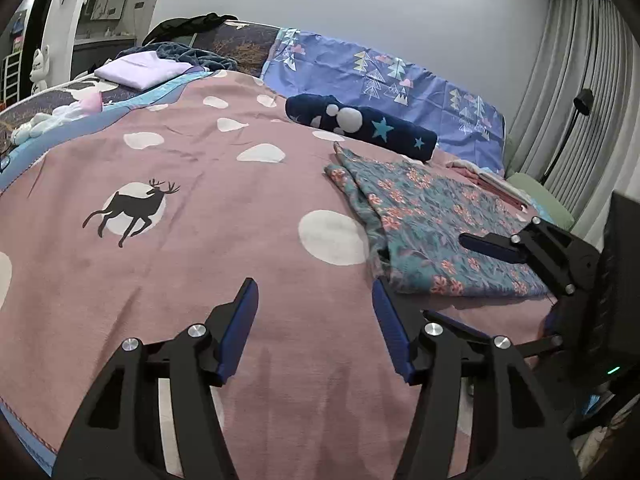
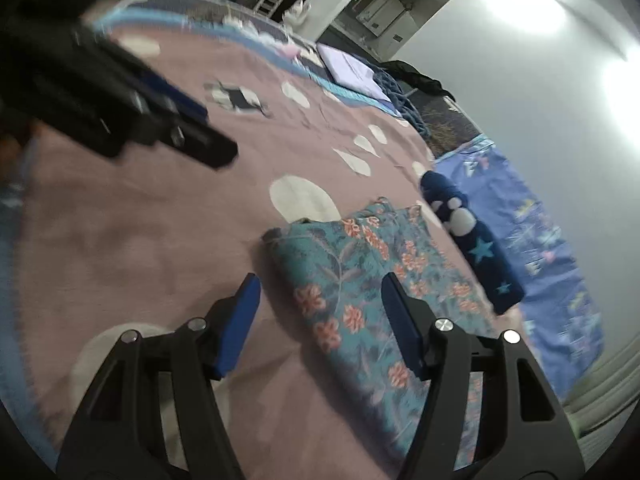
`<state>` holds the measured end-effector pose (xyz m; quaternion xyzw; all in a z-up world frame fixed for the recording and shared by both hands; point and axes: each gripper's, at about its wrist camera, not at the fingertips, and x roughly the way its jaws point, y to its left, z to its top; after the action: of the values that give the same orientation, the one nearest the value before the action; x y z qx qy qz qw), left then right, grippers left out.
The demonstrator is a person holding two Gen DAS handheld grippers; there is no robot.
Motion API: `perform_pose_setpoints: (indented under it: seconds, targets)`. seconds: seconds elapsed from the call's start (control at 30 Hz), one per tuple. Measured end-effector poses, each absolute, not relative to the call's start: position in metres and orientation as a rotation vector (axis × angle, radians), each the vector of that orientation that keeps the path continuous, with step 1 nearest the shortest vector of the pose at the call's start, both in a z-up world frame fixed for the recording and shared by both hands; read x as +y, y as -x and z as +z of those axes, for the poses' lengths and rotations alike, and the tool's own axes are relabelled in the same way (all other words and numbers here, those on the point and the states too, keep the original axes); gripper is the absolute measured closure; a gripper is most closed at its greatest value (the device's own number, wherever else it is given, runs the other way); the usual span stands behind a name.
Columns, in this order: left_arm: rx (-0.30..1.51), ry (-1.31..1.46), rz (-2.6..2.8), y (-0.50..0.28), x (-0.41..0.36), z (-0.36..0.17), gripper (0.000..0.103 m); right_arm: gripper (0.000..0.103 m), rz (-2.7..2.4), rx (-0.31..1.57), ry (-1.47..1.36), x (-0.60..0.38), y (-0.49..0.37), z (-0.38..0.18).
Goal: Fold small clothes
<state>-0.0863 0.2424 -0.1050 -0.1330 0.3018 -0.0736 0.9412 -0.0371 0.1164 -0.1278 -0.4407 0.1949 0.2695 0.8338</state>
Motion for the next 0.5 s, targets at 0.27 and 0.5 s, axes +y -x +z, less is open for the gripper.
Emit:
perform_pose_setpoints:
  seconds: [0.27, 0.5]
  targets:
    - [0.609, 0.347, -0.203, 0.073, 0.256, -0.11, 0.043, 0.047, 0.47, 0.465, 0.929, 0.136, 0.008, -0.14]
    - [0.576, 0.438, -0.353, 0.009, 0.27, -0.089, 0.036, 0.089, 0.468, 0.44, 0.954, 0.152, -0.003, -0.15]
